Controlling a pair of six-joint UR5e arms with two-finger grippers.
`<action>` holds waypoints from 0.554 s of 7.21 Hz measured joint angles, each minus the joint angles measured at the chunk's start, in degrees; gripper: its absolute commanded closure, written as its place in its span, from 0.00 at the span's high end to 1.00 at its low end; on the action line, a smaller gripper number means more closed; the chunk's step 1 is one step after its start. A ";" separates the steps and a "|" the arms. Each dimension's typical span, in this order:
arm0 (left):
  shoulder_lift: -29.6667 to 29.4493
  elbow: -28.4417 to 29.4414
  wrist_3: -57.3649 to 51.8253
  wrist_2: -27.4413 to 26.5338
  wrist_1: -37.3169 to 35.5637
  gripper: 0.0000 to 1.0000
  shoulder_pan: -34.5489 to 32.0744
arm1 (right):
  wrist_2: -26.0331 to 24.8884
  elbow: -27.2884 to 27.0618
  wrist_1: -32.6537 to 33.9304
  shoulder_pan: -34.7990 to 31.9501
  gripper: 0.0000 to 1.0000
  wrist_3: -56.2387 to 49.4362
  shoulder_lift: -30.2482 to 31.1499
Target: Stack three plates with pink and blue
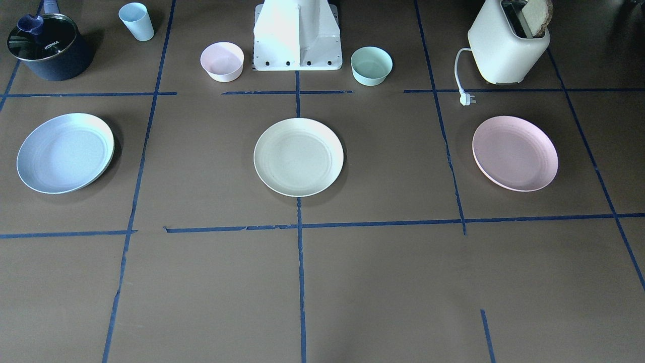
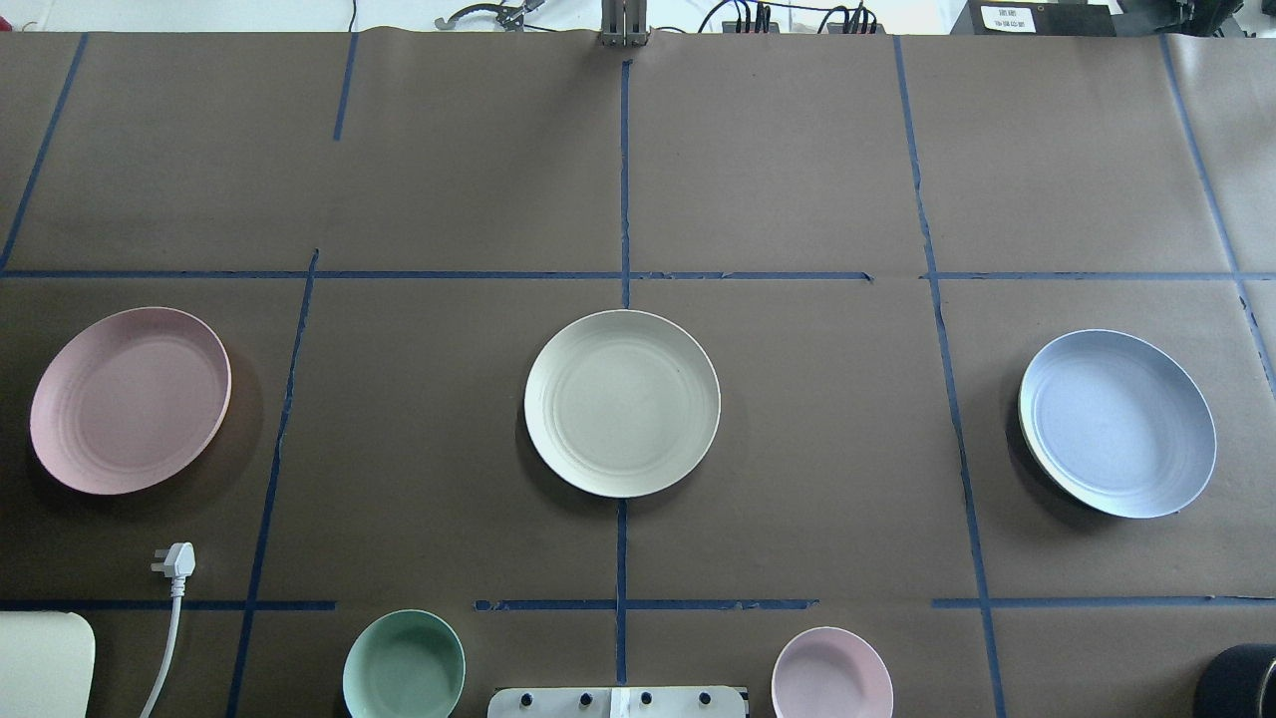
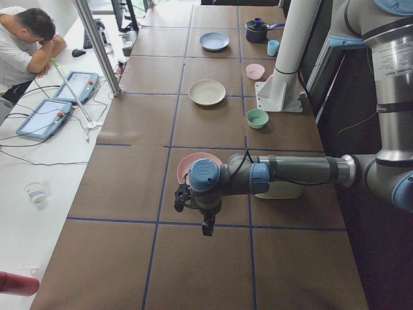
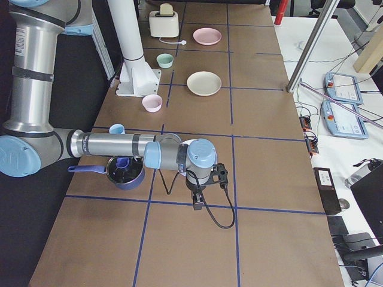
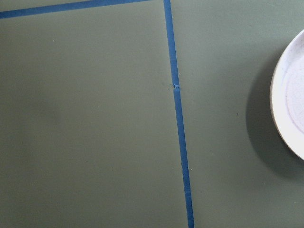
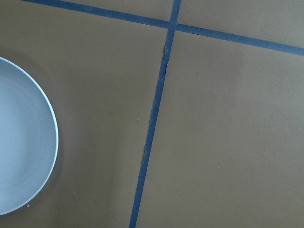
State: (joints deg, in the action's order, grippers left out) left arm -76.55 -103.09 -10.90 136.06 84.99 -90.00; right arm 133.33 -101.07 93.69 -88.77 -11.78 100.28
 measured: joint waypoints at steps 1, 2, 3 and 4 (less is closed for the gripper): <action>0.00 0.00 0.00 0.00 0.00 1.00 0.00 | 0.00 0.00 0.00 0.00 1.00 0.00 0.00; 0.00 0.00 0.00 0.06 0.00 1.00 0.00 | 0.00 0.00 0.00 0.00 1.00 0.00 0.00; -0.03 -0.03 0.00 0.18 0.02 1.00 0.00 | 0.02 0.00 0.00 0.00 1.00 0.00 0.00; -0.17 -0.02 0.04 0.23 0.59 1.00 0.02 | 0.04 0.00 0.00 0.00 1.00 0.00 -0.05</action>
State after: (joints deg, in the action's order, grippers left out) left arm -76.72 -103.11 -10.86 136.29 85.58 -89.98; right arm 133.37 -101.08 93.69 -88.77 -11.78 100.23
